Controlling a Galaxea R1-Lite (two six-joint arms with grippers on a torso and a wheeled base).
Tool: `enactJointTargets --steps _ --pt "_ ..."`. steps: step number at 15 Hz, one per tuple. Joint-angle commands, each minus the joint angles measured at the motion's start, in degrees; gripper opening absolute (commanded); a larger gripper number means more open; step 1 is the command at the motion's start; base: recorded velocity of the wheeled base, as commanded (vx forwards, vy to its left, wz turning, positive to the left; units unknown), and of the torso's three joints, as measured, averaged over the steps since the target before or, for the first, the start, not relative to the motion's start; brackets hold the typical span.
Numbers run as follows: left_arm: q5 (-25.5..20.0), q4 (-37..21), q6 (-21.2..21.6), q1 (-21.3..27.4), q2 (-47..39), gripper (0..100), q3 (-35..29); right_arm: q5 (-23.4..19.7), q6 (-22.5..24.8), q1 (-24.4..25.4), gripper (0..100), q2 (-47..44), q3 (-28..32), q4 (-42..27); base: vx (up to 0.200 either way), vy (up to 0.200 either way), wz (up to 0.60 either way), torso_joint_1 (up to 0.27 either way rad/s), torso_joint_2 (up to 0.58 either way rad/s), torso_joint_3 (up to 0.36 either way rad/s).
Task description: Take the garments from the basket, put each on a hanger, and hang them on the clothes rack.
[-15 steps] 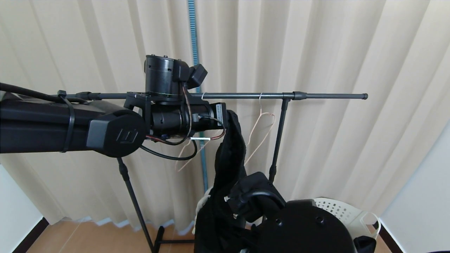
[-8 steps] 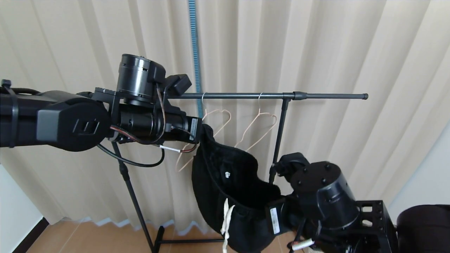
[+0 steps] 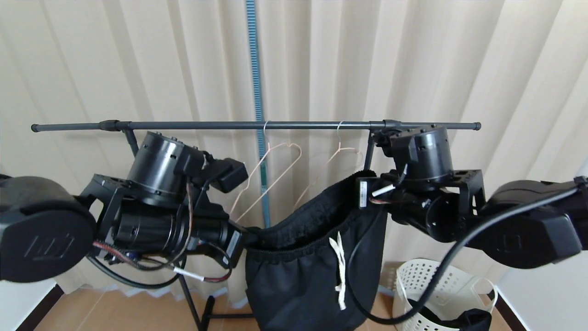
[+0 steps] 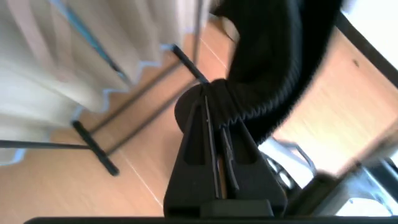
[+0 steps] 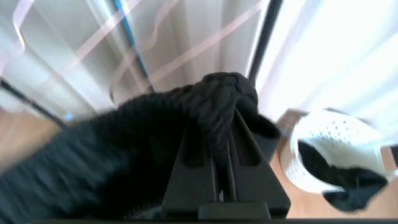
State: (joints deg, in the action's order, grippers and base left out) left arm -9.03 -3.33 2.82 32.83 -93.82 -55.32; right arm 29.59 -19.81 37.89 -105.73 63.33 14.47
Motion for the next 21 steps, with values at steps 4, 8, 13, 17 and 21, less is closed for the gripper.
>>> enactJointTargets --steps 4,8,13,17,21 --pt "2.6 1.6 -14.7 16.3 -1.2 0 2.7 1.2 0.2 3.6 0 -11.6 16.0 -2.9 0.0 0.0 0.0 0.0 0.0 0.0" --pt "6.0 5.8 -24.4 21.7 -5.1 0 -2.2 1.3 0.1 6.1 0 -13.5 19.4 -3.8 0.0 0.0 0.0 0.0 0.0 0.0" --pt "10.4 5.2 -24.2 19.4 -1.7 0 2.1 1.2 -1.0 3.9 0 -11.3 17.4 -3.7 0.0 0.0 0.0 0.0 0.0 0.0" --pt "13.3 5.6 -19.6 8.9 -0.4 0 5.8 0.9 -1.7 1.8 0 -1.8 10.1 -6.1 0.0 0.0 0.0 0.0 0.0 0.0" --pt "14.7 9.0 -16.9 2.1 -2.6 0 3.7 1.2 -1.4 1.4 0 6.0 6.7 -14.4 0.0 0.0 0.0 0.0 0.0 0.0"
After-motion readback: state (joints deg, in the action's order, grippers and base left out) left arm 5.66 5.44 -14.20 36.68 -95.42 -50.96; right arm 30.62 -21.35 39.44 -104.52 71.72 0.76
